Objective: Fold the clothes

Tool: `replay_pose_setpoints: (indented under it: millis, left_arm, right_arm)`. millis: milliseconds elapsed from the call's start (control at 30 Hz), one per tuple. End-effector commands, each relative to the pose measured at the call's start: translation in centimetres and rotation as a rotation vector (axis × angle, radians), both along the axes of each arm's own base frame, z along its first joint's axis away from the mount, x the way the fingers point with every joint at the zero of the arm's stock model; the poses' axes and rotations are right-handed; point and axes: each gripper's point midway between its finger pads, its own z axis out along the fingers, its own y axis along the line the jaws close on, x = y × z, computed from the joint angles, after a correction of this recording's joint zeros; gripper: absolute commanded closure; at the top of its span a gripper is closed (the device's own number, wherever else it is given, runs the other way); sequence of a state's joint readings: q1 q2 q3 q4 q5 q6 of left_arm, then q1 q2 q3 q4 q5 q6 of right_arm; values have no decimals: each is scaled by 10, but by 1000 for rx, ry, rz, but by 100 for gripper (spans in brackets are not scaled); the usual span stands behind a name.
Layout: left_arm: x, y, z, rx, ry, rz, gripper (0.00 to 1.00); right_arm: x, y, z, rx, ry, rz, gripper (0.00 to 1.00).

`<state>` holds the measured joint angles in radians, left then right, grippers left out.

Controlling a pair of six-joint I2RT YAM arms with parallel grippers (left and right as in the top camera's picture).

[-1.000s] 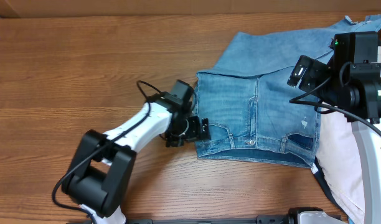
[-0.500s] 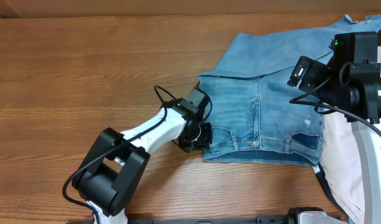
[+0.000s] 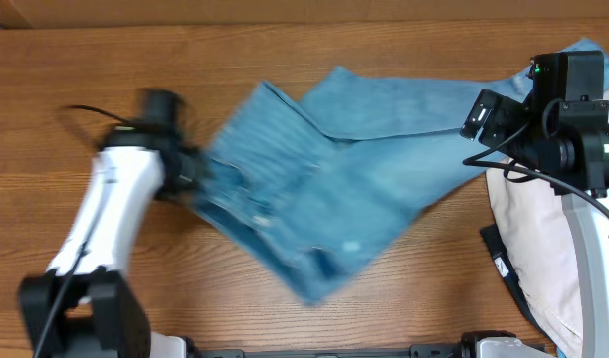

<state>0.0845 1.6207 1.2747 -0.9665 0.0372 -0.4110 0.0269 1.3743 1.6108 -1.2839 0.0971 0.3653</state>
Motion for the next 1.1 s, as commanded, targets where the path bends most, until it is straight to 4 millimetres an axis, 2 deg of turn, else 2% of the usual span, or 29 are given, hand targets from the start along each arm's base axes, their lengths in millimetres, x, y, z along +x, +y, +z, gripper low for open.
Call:
replay_pose_setpoints:
  millis: [0, 33, 67, 167, 267, 367, 467, 567, 700, 833, 1000, 1033, 1067]
  left_arm:
    - [15, 85, 49, 41, -168, 127, 33]
    - [18, 96, 55, -16, -209, 162, 11]
    - [18, 102, 58, -63, -233, 189, 0]
    - [7, 101, 60, -224, -239, 223, 0]
    - [-22, 82, 48, -307, -109, 242, 0]
    - [-49, 56, 31, -343, 43, 230, 0]
    - [-64, 34, 11, -355, 134, 204, 0]
    - [-79, 20, -17, -339, 216, 234, 0]
    - [-94, 1, -52, -343, 266, 230, 0]
    - [-98, -13, -81, -329, 253, 182, 7]
    - [-109, -23, -106, -305, 254, 155, 9]
    - [-114, -23, -112, -291, 263, 171, 14]
    - [-117, -22, -116, -283, 270, 183, 23]
  right_arm:
    - [1, -3, 6, -15, -19, -7, 0]
    - [1, -3, 6, -15, -19, -7, 0]
    - [1, -3, 6, -14, -18, -6, 0]
    - [0, -3, 6, -15, -14, -6, 0]
    - [0, -3, 6, -15, -15, -6, 0]
    - [0, -3, 6, -15, -15, -6, 0]
    - [0, -3, 6, -15, -14, -6, 0]
    - [-1, -4, 5, -26, -10, 10, 0]
    - [-1, -4, 5, -26, -6, 10, 0]
    - [-1, -3, 5, -25, -6, 10, 0]
    - [-1, -3, 5, -25, -6, 10, 0]
    - [-1, -3, 5, -25, -5, 10, 0]
    - [-1, -3, 5, -25, -5, 10, 0]
